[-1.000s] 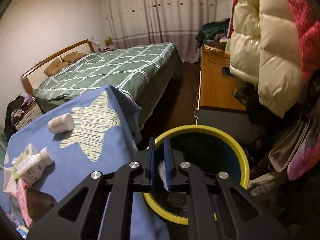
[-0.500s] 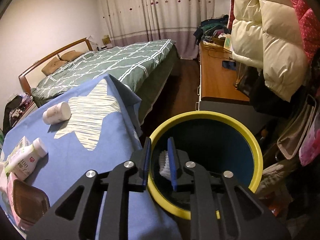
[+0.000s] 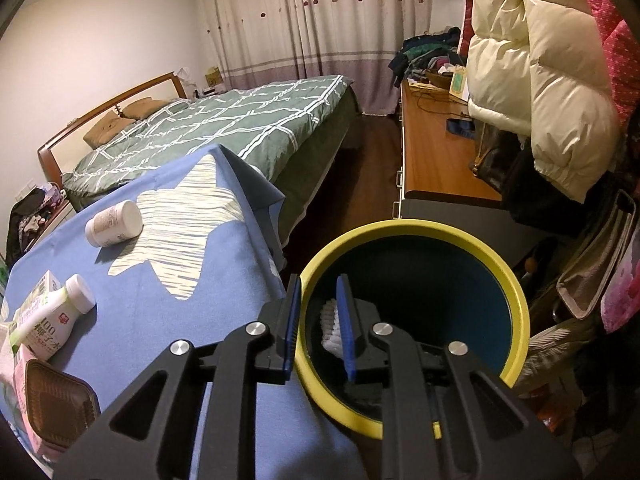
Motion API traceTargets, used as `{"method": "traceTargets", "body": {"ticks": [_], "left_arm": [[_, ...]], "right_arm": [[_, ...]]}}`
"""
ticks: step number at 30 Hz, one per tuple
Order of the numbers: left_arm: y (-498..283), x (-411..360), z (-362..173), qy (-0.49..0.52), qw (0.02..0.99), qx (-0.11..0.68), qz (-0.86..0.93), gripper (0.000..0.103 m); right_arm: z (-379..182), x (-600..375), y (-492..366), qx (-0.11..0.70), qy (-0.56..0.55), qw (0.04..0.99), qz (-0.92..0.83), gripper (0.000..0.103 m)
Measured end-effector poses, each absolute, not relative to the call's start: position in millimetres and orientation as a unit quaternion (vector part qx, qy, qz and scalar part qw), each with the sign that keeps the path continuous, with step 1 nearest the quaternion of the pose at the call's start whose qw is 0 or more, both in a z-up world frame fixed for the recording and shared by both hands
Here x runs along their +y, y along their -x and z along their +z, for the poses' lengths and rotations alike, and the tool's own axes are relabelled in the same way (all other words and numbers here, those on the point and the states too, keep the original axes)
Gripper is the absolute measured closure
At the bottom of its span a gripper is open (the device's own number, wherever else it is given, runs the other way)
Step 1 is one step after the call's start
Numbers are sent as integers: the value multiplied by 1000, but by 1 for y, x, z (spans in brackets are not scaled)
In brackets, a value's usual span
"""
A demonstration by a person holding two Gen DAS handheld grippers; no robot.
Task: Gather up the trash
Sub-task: 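Grasp the clear plastic jar with green band using the left gripper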
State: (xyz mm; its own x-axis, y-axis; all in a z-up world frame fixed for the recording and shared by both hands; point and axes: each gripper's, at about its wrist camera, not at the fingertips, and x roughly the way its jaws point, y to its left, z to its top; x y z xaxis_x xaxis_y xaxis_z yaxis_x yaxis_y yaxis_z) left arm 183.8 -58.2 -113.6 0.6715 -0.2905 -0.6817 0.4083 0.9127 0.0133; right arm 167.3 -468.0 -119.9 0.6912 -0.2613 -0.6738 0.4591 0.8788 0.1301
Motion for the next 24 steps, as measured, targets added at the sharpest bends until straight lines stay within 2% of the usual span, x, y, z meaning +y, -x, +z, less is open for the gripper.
{"method": "traceTargets", "body": {"ticks": [15,18,20,24], "left_arm": [[-200,-86,-136,-90,884,399,-226,8],[-205,-90,-144,-89,877,415,-225,19],[-209,-91,-148,-80,872,426,-226,31],[-210,-86,-148,-63,873,430,-219,32]], "right_arm": [[-121,-469,-171,346,-149,906,-193,86],[-121,-469,-172,345,-150,906,-193,86],[-121,-469,-171,346,-151,906,-192,86],[-122,-469,-171,346,-151,906,-192,86]]}}
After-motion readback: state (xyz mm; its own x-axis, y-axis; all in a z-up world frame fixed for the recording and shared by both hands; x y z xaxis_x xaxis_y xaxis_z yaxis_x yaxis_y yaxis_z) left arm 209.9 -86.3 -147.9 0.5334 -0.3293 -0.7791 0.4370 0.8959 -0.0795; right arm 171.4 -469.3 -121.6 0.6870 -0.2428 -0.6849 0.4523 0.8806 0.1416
